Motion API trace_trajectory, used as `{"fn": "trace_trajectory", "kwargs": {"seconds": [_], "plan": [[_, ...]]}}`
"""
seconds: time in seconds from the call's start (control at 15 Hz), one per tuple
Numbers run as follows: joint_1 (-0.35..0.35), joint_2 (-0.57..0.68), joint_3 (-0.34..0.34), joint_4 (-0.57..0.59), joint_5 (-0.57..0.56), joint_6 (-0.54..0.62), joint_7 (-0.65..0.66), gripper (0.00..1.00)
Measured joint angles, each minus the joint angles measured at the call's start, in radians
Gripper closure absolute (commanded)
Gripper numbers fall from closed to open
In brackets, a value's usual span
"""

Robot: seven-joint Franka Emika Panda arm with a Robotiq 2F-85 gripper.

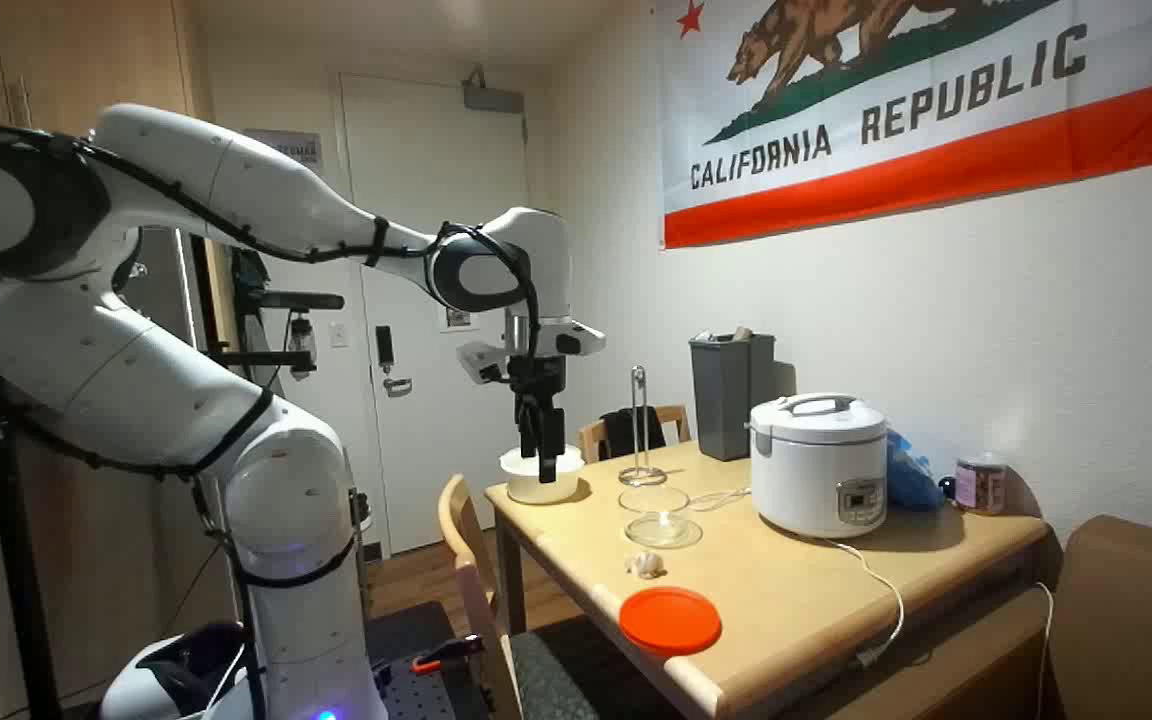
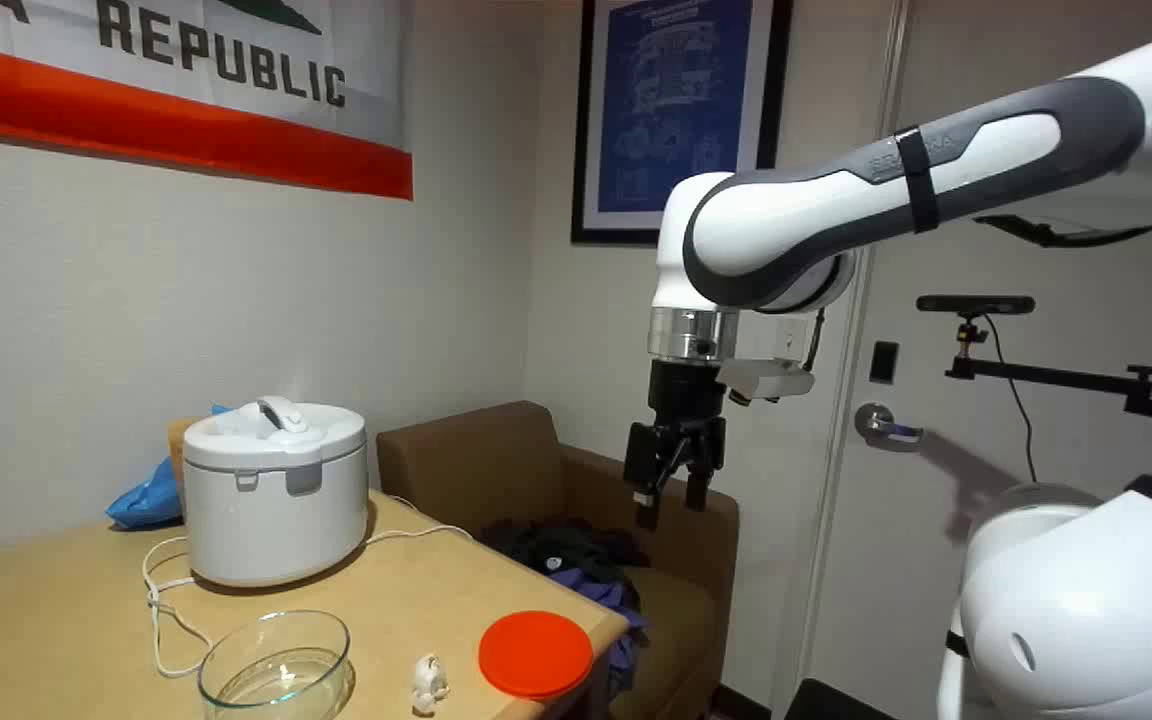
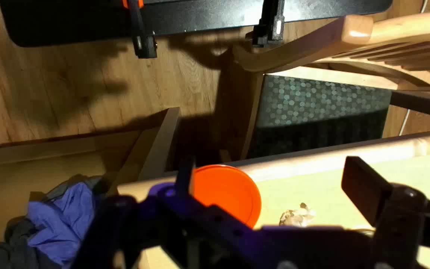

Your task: Place the crumpled paper in the clear bowl then cover the bowl with the orange lid

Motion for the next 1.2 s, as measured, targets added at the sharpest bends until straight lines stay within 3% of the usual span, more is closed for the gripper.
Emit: {"fn": "trace_trajectory", "kwargs": {"seconds": [0.73, 1.2], "plan": [[0.003, 0.01, 0.003, 0.003, 0.001, 0.019, -0.001, 0.0], [0.107, 0.187, 0.039, 0.125, 0.027, 0.135, -0.062, 0.0]]}}
